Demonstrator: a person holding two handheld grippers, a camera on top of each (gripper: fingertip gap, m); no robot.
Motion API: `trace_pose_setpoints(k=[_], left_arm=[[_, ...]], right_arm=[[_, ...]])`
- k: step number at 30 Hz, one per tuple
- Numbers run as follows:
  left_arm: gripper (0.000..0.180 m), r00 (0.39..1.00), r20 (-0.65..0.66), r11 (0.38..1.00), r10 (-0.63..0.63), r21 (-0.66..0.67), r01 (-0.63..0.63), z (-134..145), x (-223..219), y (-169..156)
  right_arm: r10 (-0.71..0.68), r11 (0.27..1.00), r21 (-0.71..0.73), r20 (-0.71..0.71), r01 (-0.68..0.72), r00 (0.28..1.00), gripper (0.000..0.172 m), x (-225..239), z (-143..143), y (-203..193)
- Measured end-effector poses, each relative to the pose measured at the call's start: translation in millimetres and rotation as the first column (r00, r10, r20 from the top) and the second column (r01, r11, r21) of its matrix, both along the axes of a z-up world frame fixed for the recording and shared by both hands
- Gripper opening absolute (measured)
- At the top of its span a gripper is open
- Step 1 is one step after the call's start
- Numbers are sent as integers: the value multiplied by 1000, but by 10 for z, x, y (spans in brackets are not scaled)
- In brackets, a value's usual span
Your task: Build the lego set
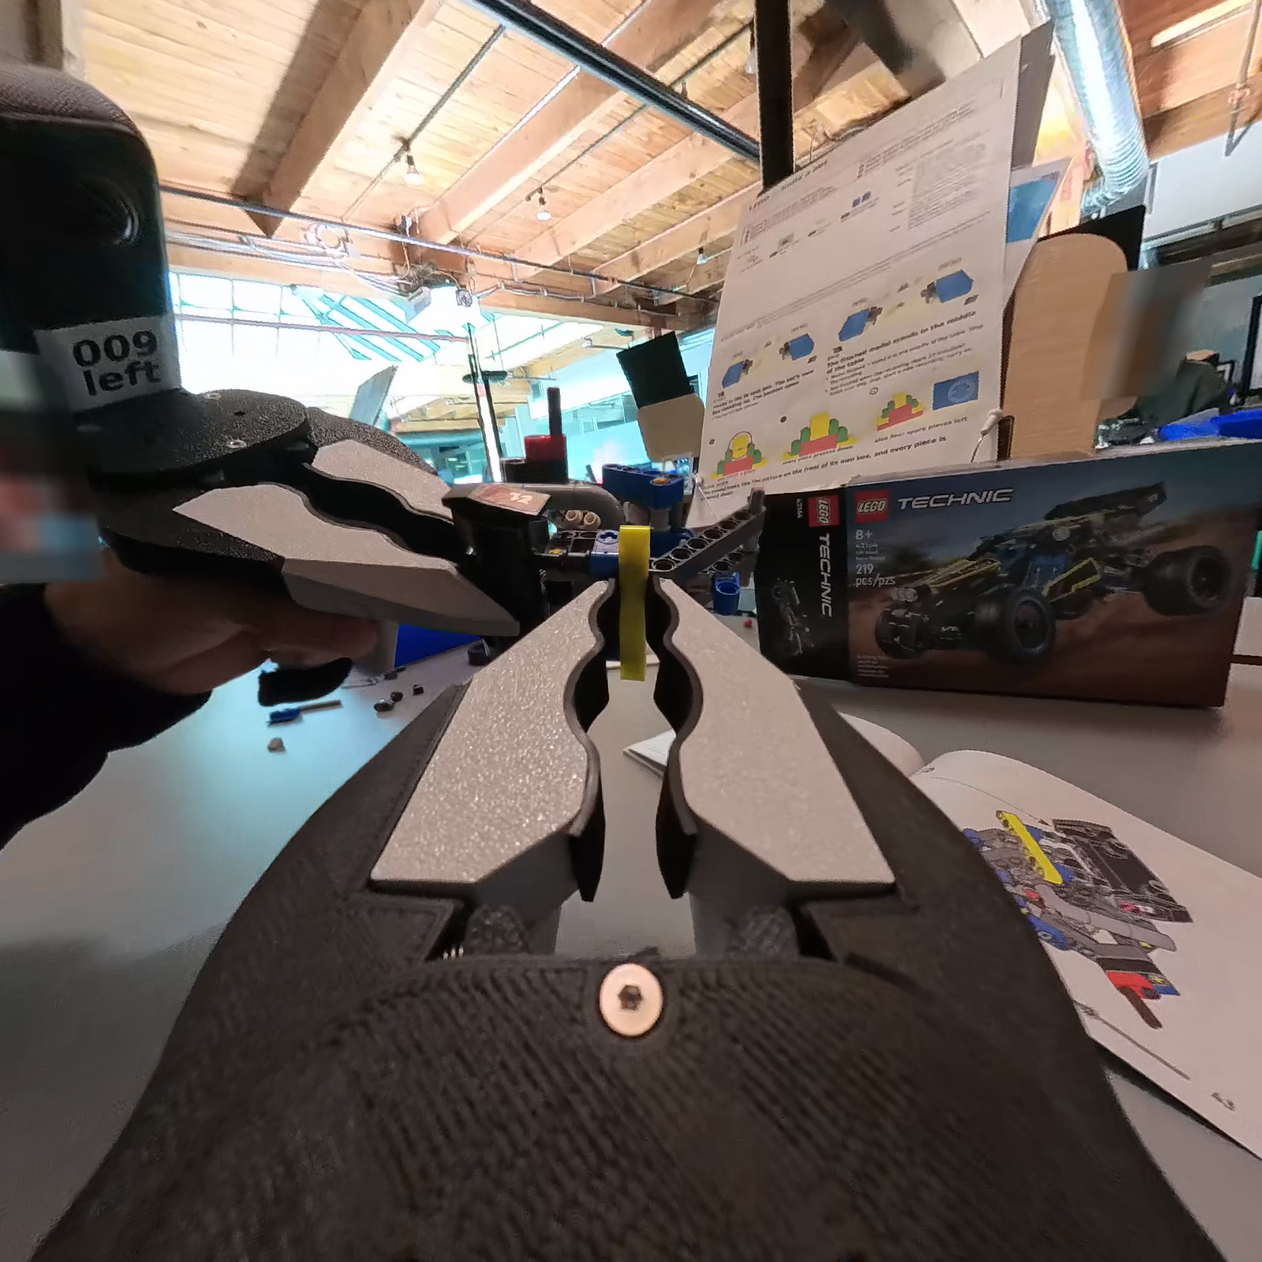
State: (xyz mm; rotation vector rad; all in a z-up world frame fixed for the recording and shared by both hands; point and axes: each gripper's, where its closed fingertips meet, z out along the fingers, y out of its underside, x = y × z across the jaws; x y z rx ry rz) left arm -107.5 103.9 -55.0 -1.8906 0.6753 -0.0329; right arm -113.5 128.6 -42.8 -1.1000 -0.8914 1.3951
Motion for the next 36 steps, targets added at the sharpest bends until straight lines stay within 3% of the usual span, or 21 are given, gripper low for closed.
trace_pose_setpoints(k=[9, 16, 24, 33, 36], left_arm=[[6, 999, 30, 999, 43, -18, -43, -113, -59, 38], [6, 999, 29, 999, 30, 23, -31, -60, 32, 106], [7, 1000, -7, 1000, -17, -14, 17, -30, 68, 111], [12, 987, 159, 995, 9, 100, -25, -33, 91, 117], [8, 987, 156, 991, 33, 121, -52, -49, 54, 113]], right_arm=[[-73, 991, 116, 91, 63, 993, 5, -53, -74, 25], [-26, 998, 63, 3, 26, 1000, 13, 27, 4, 68], [-36, 997, 67, 22, 35, 999, 5, 36, -16, 121], [-106, 991, 81, 31, 103, 994, 5, 49, -22, 132], [-104, 991, 91, 46, 100, 993, 5, 28, -37, 116]])
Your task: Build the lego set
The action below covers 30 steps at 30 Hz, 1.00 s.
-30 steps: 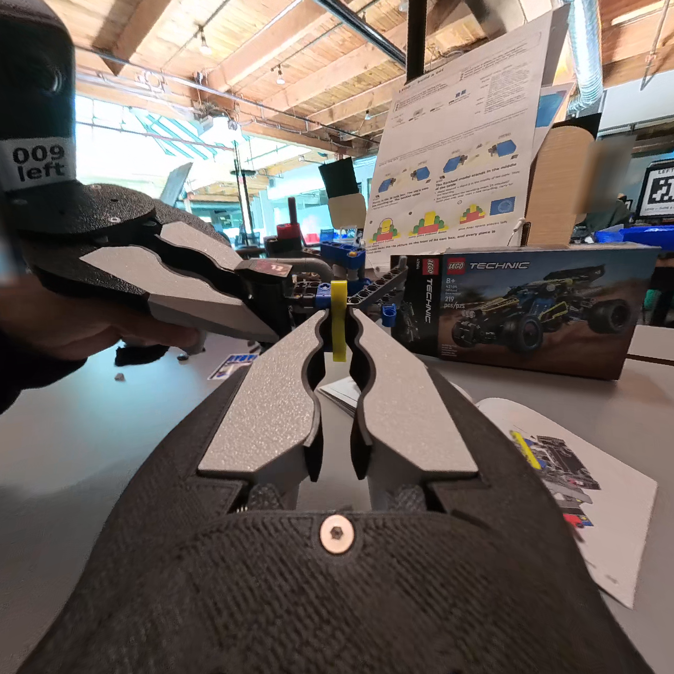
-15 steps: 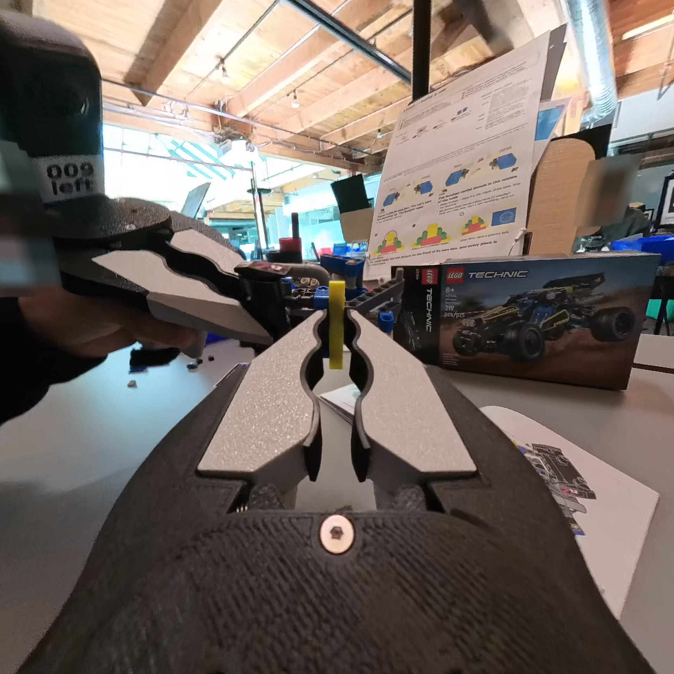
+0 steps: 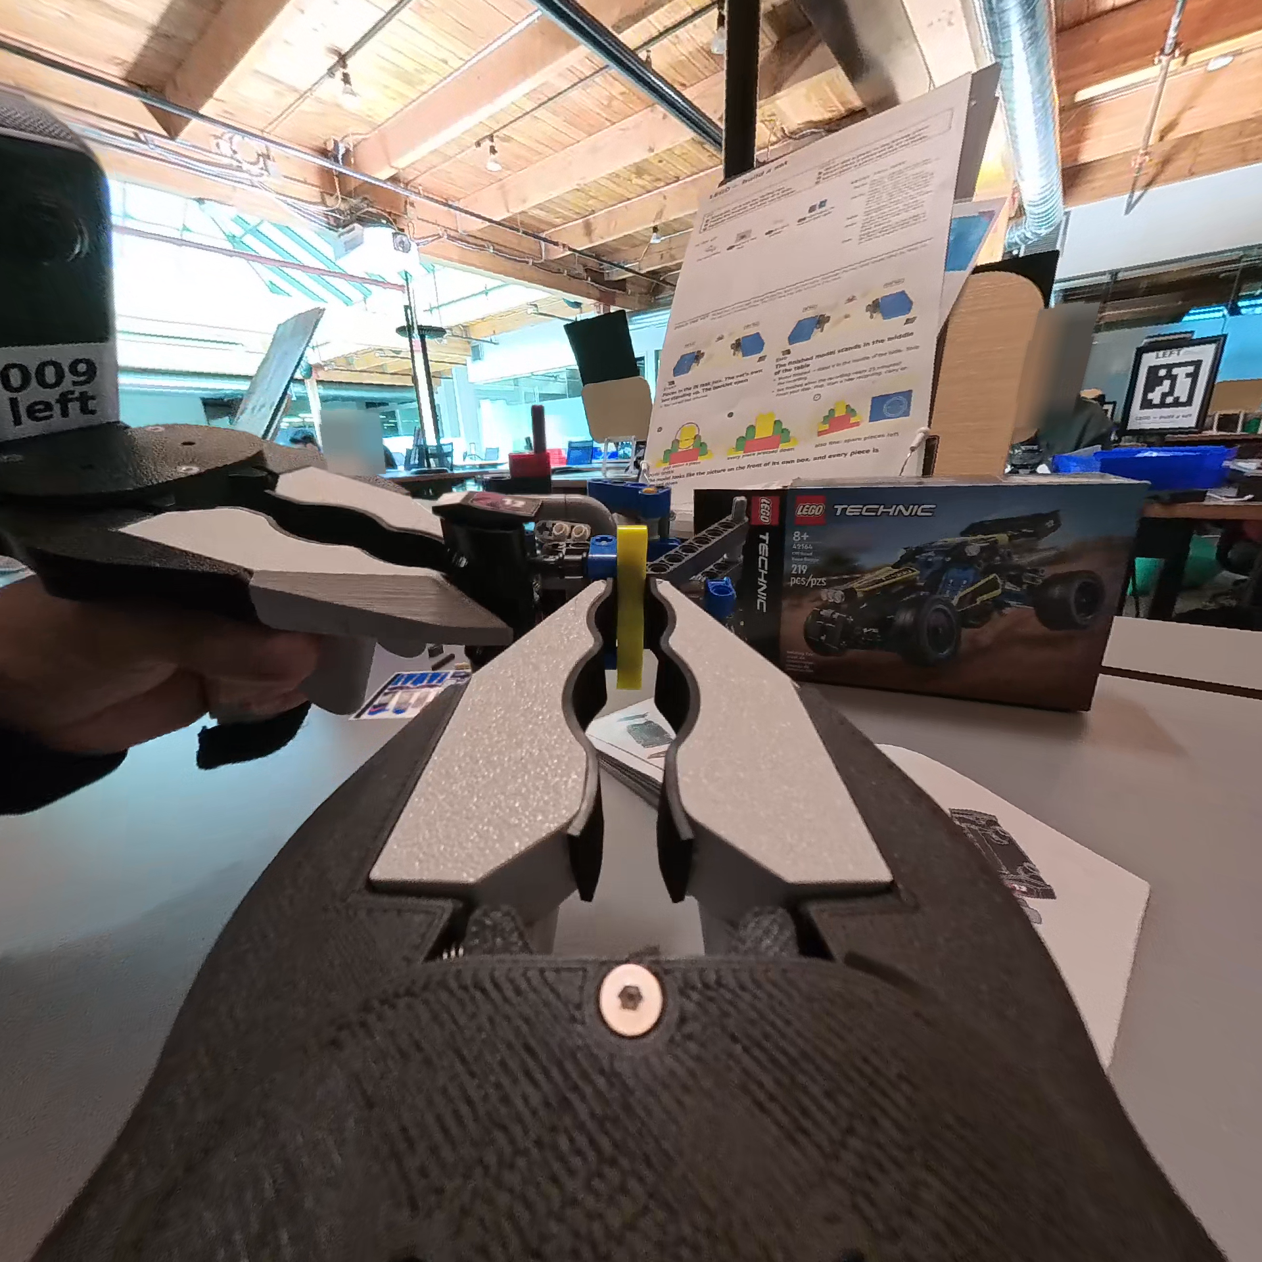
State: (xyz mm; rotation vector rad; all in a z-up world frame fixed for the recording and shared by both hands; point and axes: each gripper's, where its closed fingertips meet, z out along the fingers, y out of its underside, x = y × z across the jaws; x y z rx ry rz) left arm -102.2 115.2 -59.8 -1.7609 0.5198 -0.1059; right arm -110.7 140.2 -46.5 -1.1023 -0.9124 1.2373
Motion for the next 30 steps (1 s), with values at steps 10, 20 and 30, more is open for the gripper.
trace_pose_setpoints(k=[10, 20, 30], left_arm=[[15, 985, -167, 988, 38, 154, -12, 153, 55, -34], [8, 976, 212, 995, -47, 91, 28, 210, 107, -43], [7, 996, 43, 996, -85, 31, 83, 156, 46, -166]], right_arm=[[-24, 999, 34, -106, 28, 994, 4, 120, 127, 21], [41, 999, 12, -127, -40, 991, 4, 92, 139, -39], [176, 984, 16, -91, -176, 980, 5, 13, 94, -164]])
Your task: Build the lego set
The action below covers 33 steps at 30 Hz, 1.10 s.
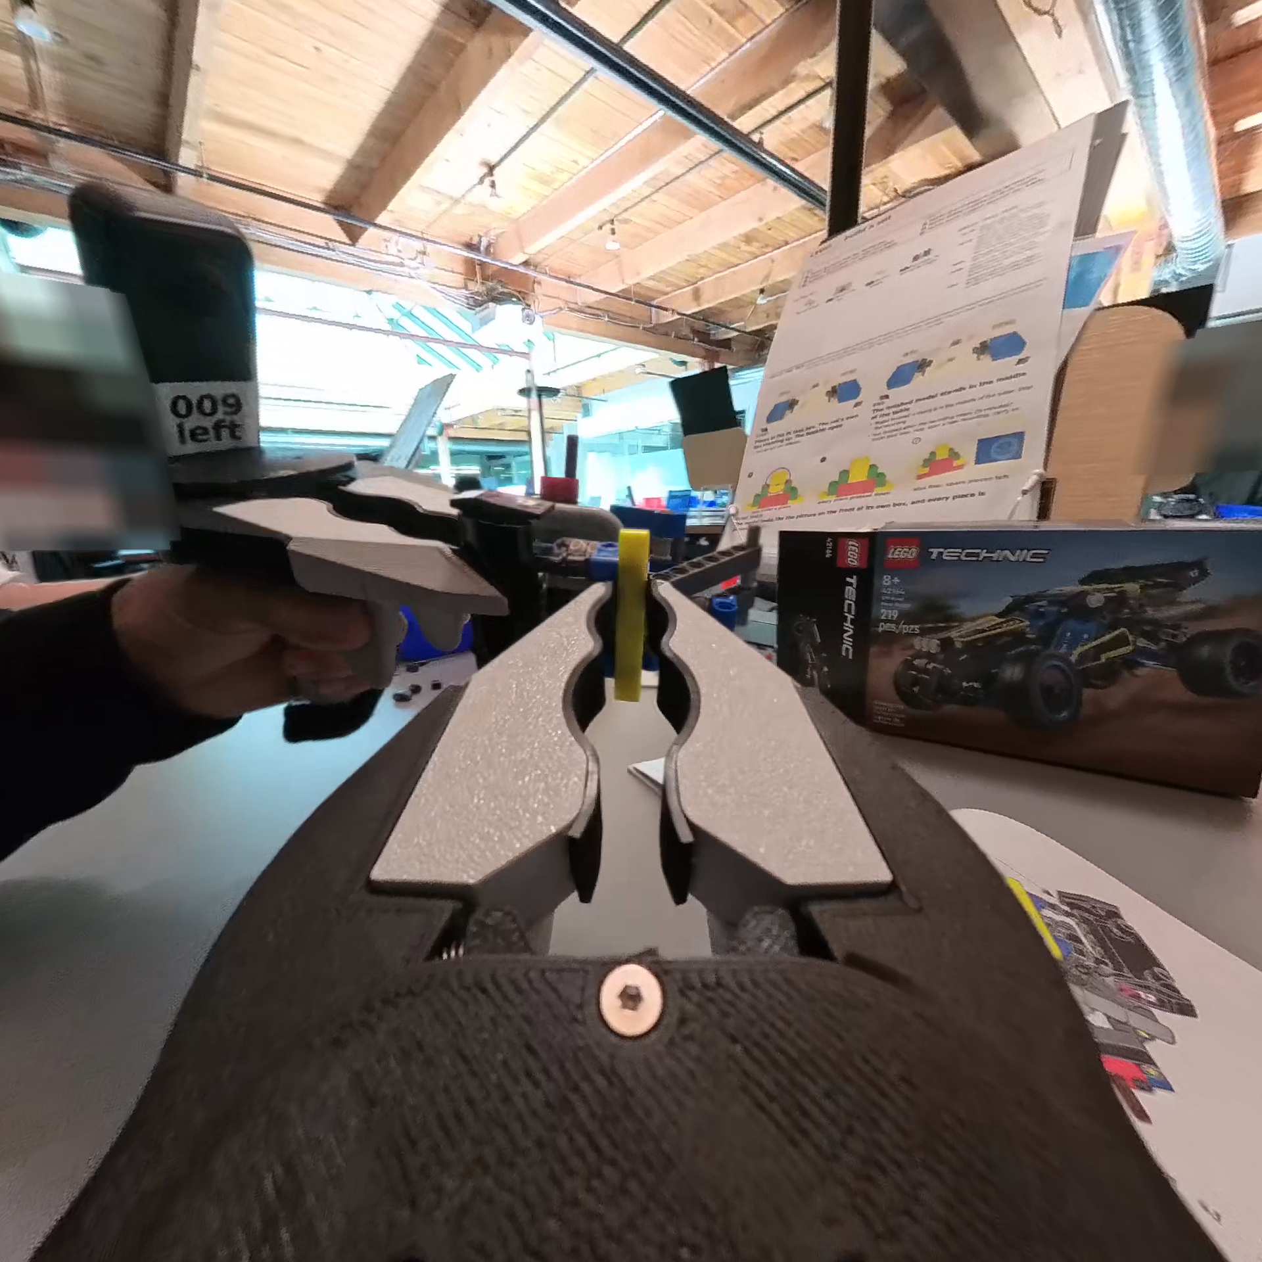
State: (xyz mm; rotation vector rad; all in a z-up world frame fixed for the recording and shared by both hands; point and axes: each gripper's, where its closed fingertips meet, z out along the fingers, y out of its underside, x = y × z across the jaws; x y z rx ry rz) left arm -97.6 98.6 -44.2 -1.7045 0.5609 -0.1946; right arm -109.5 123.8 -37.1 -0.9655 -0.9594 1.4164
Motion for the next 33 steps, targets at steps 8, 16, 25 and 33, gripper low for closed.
trace_pose_setpoints(k=[8, 16, 25, 33], left_arm=[[7, 994, -108, 999, -3, -50, -2, -18, -45, -34], [7, 984, -179, 1000, -16, 6, 17, -6, -15, -40], [7, 957, -281, 996, -70, 30, 82, -9, -24, -85], [7, 922, -388, 995, -9, 87, 47, 66, 24, -56]], right_arm=[[87, 995, -45, 35, -85, 996, 11, -48, -32, -63], [39, 998, -44, 24, -38, 999, 15, -35, -20, -18], [9, 1000, 26, 11, -9, 1000, 14, -36, -9, -58], [0, 997, -79, -83, -7, 997, 15, 7, 76, -40]])
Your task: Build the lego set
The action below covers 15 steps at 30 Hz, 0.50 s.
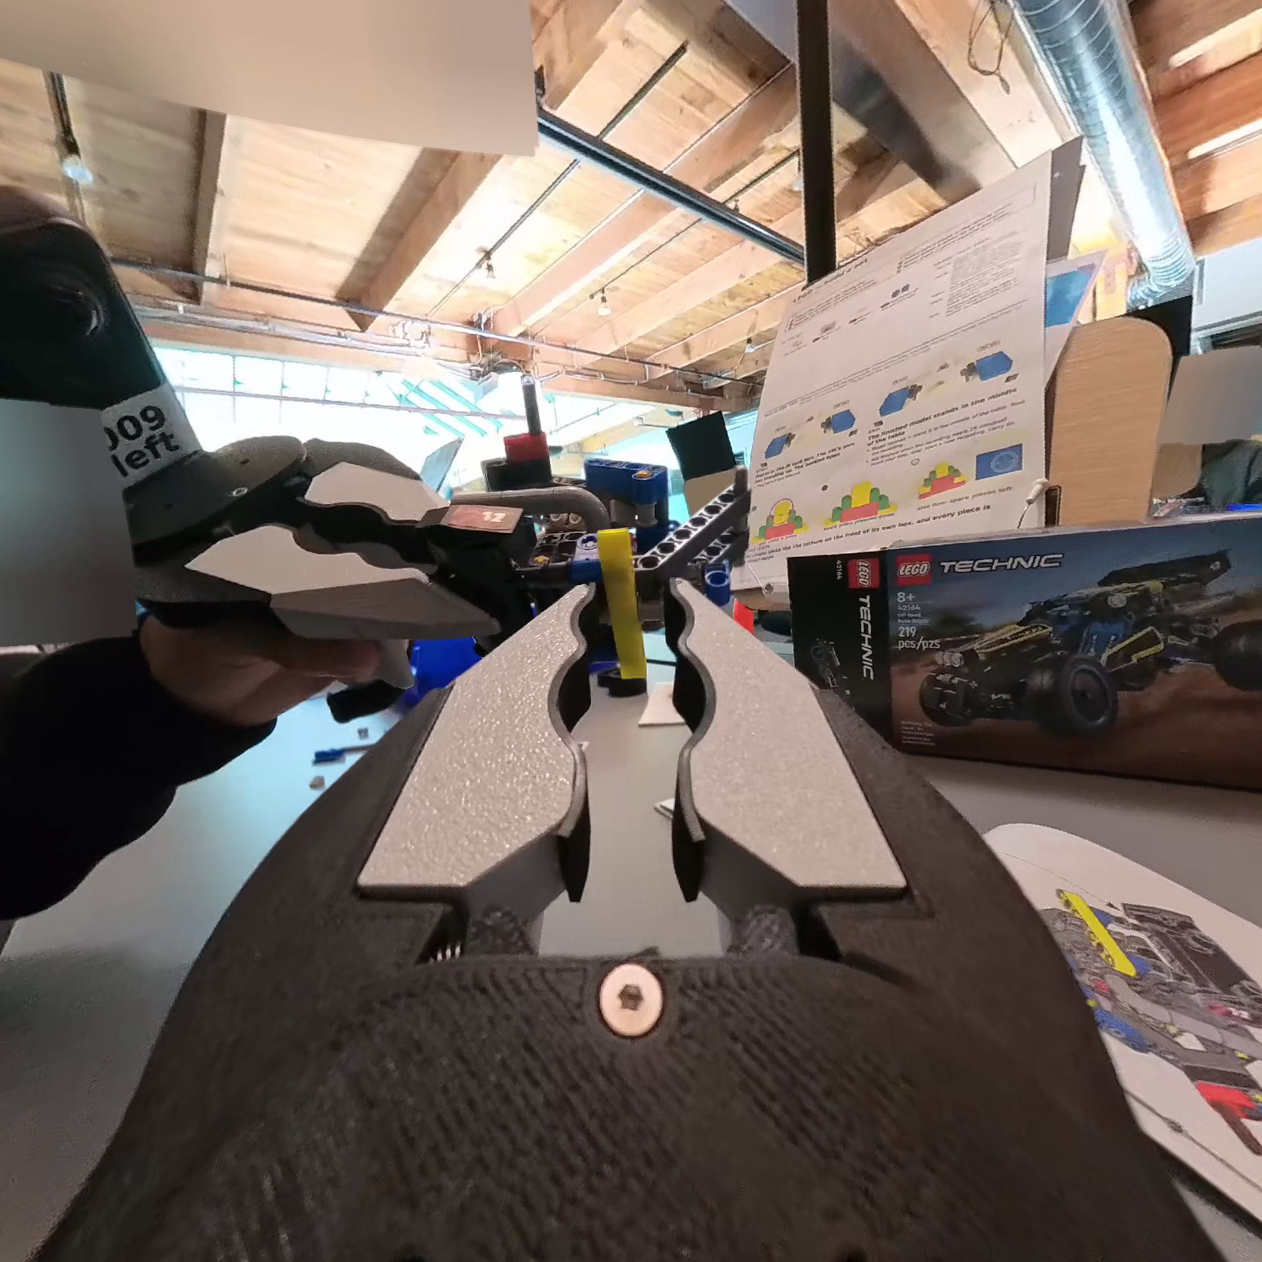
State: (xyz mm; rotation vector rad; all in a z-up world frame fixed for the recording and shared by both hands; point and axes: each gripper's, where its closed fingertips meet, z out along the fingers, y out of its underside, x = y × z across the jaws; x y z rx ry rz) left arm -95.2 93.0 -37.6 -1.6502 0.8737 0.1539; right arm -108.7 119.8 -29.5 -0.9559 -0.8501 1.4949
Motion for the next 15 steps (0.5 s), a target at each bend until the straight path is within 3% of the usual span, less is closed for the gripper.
trace_pose_setpoints(k=[9, 15], left_arm=[[8, 997, -31, 997, 69, -42, -70, -28, 20, 14], [7, 989, 75, 988, 127, -94, -119, -66, -25, 31]], right_arm=[[62, 998, 14, 36, -62, 997, 4, -3, -40, -22], [60, 998, -6, 93, -60, 994, 4, -55, -95, -17]])
